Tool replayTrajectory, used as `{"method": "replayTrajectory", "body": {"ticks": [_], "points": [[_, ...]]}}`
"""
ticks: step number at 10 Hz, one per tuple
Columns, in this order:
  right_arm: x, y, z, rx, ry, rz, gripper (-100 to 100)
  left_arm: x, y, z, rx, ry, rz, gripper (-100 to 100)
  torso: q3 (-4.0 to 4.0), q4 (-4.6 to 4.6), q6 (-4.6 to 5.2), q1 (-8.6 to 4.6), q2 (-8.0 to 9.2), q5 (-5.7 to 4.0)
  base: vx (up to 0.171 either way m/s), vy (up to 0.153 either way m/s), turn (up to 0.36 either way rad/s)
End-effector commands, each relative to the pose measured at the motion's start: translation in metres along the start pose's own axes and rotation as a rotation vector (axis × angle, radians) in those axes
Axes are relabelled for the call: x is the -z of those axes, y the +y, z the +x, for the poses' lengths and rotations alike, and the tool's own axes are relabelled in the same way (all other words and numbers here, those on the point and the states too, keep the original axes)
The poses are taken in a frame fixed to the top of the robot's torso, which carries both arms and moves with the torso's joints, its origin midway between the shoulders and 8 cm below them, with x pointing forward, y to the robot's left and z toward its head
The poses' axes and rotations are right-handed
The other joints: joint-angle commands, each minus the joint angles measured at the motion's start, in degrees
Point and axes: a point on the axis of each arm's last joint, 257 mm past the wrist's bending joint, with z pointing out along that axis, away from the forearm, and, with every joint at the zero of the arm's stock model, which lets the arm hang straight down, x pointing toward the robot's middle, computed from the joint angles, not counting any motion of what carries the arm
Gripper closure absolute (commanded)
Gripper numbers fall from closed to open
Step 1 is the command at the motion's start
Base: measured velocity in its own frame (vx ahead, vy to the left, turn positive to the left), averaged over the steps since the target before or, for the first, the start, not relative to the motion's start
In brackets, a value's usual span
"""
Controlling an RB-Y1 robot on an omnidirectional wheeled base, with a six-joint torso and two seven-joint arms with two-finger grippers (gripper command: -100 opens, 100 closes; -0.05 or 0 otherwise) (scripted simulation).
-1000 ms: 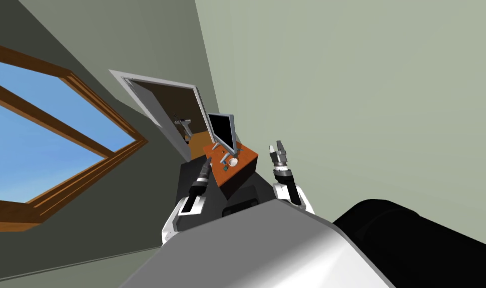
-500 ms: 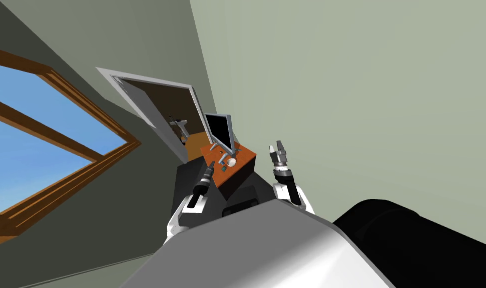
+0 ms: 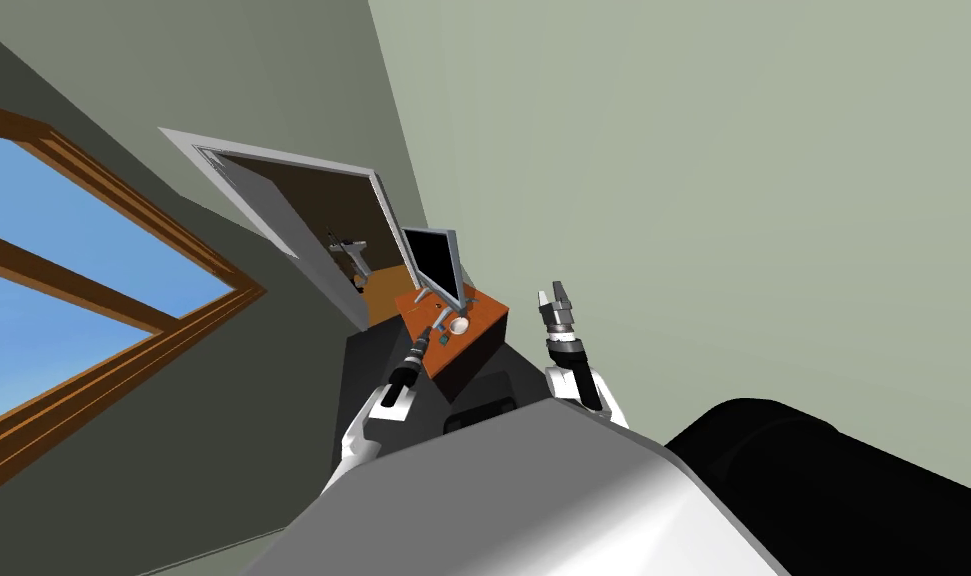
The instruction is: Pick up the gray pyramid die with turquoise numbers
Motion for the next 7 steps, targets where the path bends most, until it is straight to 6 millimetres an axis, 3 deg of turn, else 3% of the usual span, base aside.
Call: {"method": "replayTrajectory", "body": {"ticks": [1, 7], "points": [[0.0, 0.0, 0.0, 0.0, 0.0, 0.0, 0, 0.0, 0.017, 0.002, -0.012, 0.007, -0.037, -100, 0.0, 0.0, 0.0, 0.0, 0.0, 0.0, 0.01, -0.004, -0.039], [0.0, 0.0, 0.0, 0.0, 0.0, 0.0, 0, -0.005, 0.079, 0.001, -0.08, 0.029, -0.186, -100, -0.03, -0.01, 0.0, 0.01, -0.06, 0.0, 0.021, -0.003, -0.065]]}}
